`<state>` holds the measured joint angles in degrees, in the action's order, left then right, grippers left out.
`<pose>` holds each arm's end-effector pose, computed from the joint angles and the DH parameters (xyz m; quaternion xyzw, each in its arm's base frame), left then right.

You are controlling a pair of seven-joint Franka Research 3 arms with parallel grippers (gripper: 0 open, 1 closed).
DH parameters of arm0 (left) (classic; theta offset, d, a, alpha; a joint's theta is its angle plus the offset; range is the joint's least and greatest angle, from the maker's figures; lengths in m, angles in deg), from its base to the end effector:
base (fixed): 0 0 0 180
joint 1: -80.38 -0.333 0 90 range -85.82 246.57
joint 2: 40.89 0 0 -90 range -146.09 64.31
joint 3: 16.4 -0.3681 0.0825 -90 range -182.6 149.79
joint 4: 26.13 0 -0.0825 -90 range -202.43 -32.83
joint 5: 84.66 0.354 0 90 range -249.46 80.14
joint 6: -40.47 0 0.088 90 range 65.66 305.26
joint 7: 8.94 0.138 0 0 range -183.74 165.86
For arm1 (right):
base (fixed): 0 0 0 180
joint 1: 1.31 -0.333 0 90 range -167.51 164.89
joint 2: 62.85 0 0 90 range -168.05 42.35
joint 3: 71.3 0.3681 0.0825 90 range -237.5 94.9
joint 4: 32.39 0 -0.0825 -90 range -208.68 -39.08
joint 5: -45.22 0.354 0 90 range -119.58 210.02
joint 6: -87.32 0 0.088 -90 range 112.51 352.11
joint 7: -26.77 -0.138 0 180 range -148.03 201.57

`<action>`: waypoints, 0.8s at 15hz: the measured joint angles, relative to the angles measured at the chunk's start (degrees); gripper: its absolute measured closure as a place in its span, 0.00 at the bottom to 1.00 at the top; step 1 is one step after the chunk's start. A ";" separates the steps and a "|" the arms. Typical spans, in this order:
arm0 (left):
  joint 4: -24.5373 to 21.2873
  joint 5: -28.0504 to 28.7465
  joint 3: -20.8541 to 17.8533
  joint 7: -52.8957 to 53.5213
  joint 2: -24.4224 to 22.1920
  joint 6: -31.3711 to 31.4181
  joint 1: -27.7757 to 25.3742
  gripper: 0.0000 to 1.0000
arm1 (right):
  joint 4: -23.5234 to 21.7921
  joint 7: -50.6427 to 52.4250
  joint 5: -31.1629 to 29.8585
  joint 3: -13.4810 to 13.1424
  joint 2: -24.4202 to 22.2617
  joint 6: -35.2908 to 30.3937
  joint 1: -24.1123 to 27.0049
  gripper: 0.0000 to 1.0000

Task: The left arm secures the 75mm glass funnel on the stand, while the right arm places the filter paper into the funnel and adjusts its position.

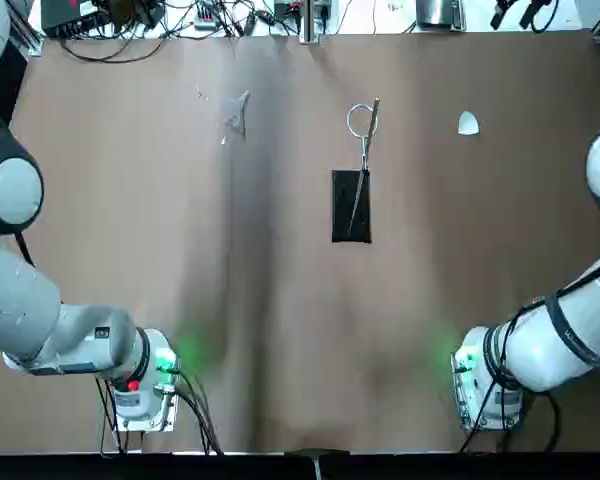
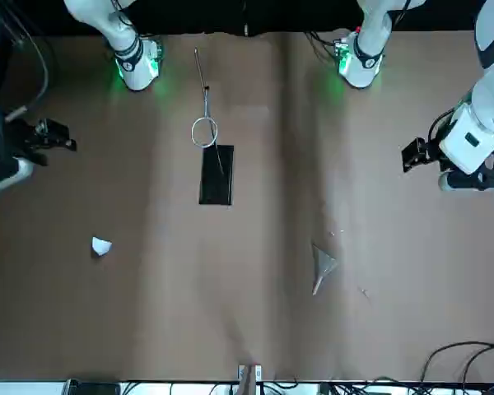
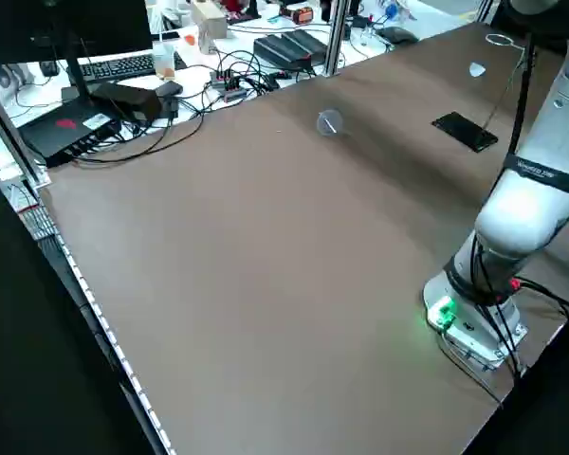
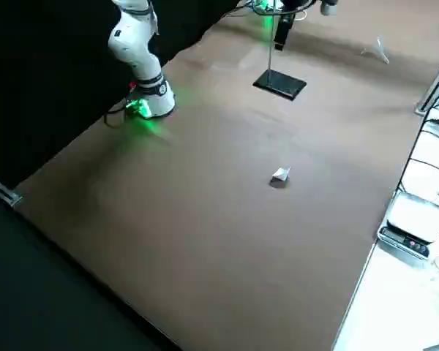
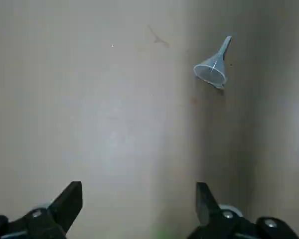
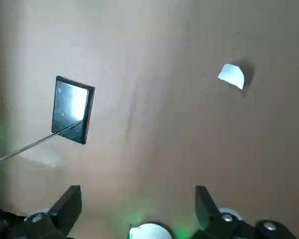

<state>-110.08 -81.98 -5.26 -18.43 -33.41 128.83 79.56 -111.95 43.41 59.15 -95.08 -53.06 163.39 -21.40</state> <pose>0.5589 -0.0868 0.6196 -0.9996 0.0067 0.0233 0.0150 0.5491 0.0250 0.6228 -0.9822 -0.1268 0.0916 0.1038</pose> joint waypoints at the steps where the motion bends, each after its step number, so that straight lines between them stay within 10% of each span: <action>1: 0.00 0.00 -0.10 0.01 0.00 -0.03 0.00 0.00 | -0.41 -0.63 -0.20 1.76 -0.92 -0.13 1.85 0.00; 6: 0.00 0.00 -0.27 0.27 0.00 -0.07 -0.49 0.00 | -1.68 -3.90 -8.22 16.22 -3.83 -0.11 12.10 0.00; 12: -2.45 -1.60 -0.30 -0.83 2.19 -1.89 -7.55 0.00 | -12.85 -4.59 -10.54 18.00 -10.10 7.81 12.47 0.00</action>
<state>-112.53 -83.58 -5.56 -19.25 -31.22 126.93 72.01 -124.79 38.81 48.61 -77.08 -63.16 171.19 -8.94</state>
